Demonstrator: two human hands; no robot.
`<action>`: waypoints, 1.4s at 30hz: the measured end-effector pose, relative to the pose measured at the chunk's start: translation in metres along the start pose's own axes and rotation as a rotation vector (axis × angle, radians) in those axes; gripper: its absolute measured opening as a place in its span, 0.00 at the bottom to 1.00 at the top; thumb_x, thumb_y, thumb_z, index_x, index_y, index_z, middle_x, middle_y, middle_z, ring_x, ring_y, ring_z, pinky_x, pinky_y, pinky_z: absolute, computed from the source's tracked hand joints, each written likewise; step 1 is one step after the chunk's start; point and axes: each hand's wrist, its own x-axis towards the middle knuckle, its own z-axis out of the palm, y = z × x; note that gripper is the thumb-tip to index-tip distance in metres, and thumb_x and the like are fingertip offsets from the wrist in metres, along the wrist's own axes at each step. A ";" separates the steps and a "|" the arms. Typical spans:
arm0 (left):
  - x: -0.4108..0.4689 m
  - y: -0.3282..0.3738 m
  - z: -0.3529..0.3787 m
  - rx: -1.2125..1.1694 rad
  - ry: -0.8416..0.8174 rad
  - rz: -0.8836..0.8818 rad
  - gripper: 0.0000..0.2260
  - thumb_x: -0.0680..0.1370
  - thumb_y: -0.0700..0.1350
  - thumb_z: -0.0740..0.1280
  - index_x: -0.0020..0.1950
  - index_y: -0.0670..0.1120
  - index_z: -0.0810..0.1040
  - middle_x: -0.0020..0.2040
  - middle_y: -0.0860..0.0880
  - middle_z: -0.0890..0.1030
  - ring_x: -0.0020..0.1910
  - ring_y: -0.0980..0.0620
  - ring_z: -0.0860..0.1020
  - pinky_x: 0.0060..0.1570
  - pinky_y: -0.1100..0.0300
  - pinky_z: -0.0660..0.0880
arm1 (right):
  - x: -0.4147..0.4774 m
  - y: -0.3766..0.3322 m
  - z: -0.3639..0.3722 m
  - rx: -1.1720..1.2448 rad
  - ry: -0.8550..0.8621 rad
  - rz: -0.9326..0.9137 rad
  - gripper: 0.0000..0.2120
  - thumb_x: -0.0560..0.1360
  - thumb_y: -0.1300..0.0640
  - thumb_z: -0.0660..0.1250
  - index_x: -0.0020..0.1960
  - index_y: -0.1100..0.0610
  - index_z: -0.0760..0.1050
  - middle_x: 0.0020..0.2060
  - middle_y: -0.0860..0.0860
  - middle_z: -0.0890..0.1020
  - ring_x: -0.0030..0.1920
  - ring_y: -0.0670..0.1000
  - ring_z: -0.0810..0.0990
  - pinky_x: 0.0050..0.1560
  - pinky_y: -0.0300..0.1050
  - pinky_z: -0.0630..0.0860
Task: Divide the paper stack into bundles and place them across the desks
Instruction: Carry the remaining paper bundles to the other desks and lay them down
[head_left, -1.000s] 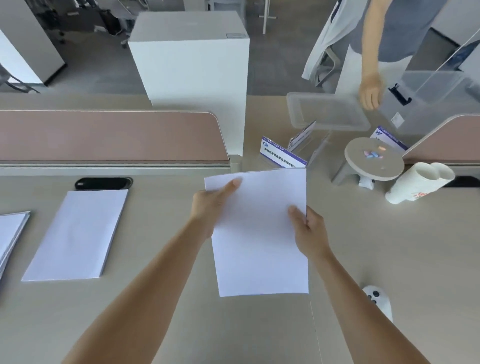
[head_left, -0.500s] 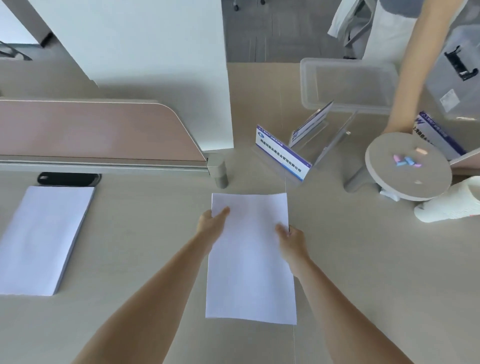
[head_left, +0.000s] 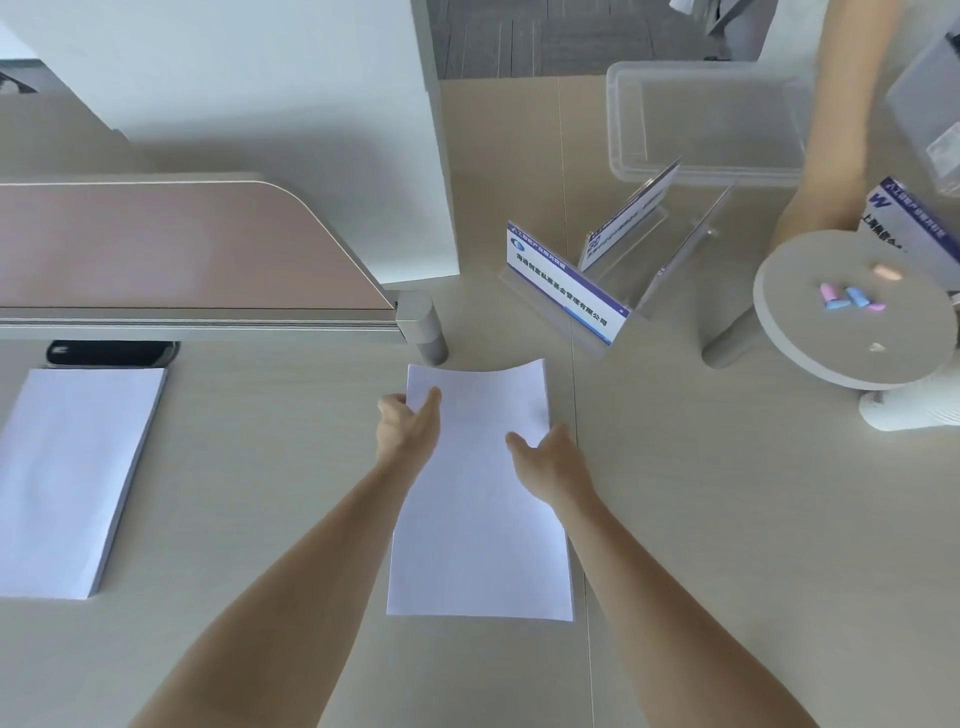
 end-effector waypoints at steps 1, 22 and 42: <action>-0.001 0.001 -0.003 0.013 -0.002 0.011 0.22 0.77 0.60 0.63 0.60 0.44 0.69 0.52 0.46 0.75 0.51 0.42 0.74 0.47 0.52 0.72 | 0.002 0.001 -0.002 -0.076 0.038 0.000 0.31 0.78 0.41 0.61 0.66 0.67 0.69 0.58 0.59 0.79 0.54 0.59 0.79 0.50 0.46 0.74; -0.040 -0.064 -0.045 0.122 -0.143 -0.115 0.18 0.77 0.57 0.60 0.38 0.44 0.71 0.37 0.47 0.71 0.35 0.45 0.71 0.40 0.55 0.74 | -0.051 0.056 -0.010 0.111 0.000 -0.017 0.12 0.70 0.58 0.59 0.34 0.52 0.56 0.30 0.48 0.60 0.30 0.51 0.56 0.30 0.41 0.55; -0.064 -0.119 -0.177 -0.145 -0.228 0.022 0.08 0.75 0.47 0.67 0.39 0.44 0.77 0.37 0.46 0.78 0.31 0.48 0.74 0.32 0.60 0.69 | -0.150 -0.028 0.065 0.046 0.058 -0.263 0.11 0.70 0.57 0.59 0.33 0.53 0.58 0.29 0.51 0.63 0.31 0.52 0.60 0.33 0.44 0.57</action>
